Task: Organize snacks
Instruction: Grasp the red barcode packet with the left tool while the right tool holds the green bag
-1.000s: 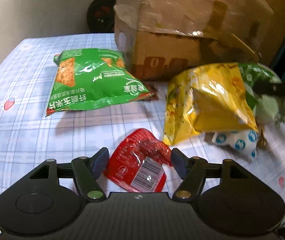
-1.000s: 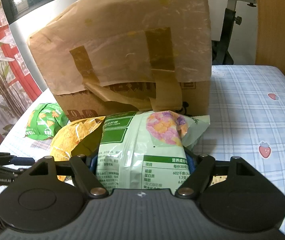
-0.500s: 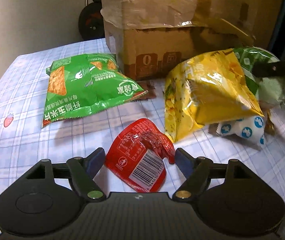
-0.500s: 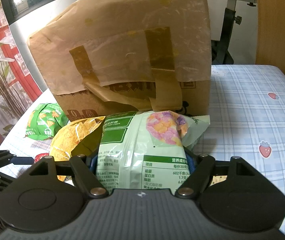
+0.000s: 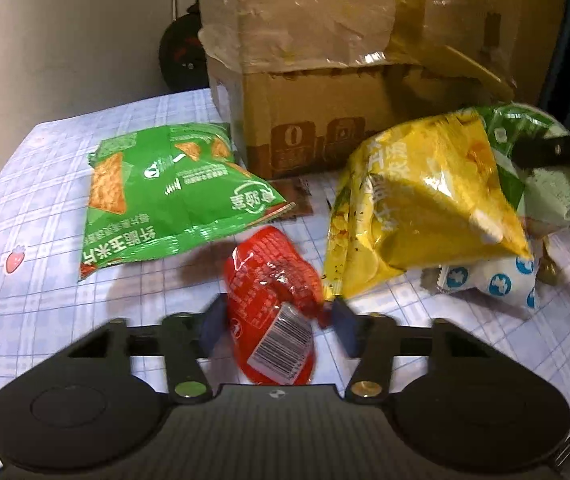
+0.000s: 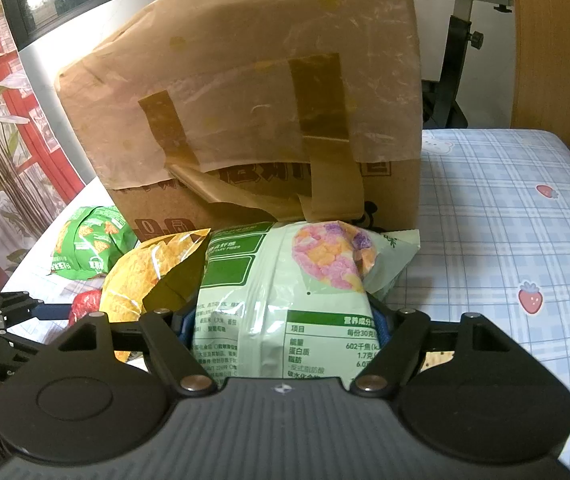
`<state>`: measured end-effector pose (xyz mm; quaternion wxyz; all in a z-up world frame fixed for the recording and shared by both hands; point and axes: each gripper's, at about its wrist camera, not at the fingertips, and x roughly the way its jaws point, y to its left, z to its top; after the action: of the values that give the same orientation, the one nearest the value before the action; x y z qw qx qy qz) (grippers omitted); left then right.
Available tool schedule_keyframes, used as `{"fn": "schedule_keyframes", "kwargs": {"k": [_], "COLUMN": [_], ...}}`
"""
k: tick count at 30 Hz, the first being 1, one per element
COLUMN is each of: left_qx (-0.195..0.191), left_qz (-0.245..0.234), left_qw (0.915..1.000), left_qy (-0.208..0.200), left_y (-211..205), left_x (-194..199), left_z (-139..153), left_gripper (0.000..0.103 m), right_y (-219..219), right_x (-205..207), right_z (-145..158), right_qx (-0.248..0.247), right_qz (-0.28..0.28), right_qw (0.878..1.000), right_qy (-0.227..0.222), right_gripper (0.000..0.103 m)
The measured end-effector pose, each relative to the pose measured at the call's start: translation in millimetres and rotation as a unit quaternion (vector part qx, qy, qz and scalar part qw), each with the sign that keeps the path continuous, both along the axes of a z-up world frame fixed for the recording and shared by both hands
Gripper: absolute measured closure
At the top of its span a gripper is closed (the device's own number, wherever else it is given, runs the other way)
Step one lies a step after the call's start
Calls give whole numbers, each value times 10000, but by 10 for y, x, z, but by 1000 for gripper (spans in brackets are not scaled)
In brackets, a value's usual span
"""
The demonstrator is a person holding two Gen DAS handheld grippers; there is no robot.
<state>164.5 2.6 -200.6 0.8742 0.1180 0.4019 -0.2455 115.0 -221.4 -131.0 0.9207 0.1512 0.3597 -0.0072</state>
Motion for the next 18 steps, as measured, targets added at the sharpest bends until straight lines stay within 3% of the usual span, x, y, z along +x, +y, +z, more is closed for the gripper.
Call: {"fn": "schedule_keyframes", "kwargs": {"k": [3,8,18], "left_qx": [-213,-316,-764], "left_qz": [91,169,322], "left_qw": [9997,9993,9962], "left_qy": [126,49,-251], "left_y": [77,118,180], "left_x": [2,-121,-416], "left_z": [26,82,392], "left_gripper": [72,83,84], "right_y": [-1,3,-33], "right_x": [-1,-3,-153], "right_z": [1,3,72], "right_qx": [-4,8,57], "right_qz": [3,-4,31], "right_qw": [10000,10000,9999], "right_qy": [0,-6,-99], "right_gripper": [26,26,26]}}
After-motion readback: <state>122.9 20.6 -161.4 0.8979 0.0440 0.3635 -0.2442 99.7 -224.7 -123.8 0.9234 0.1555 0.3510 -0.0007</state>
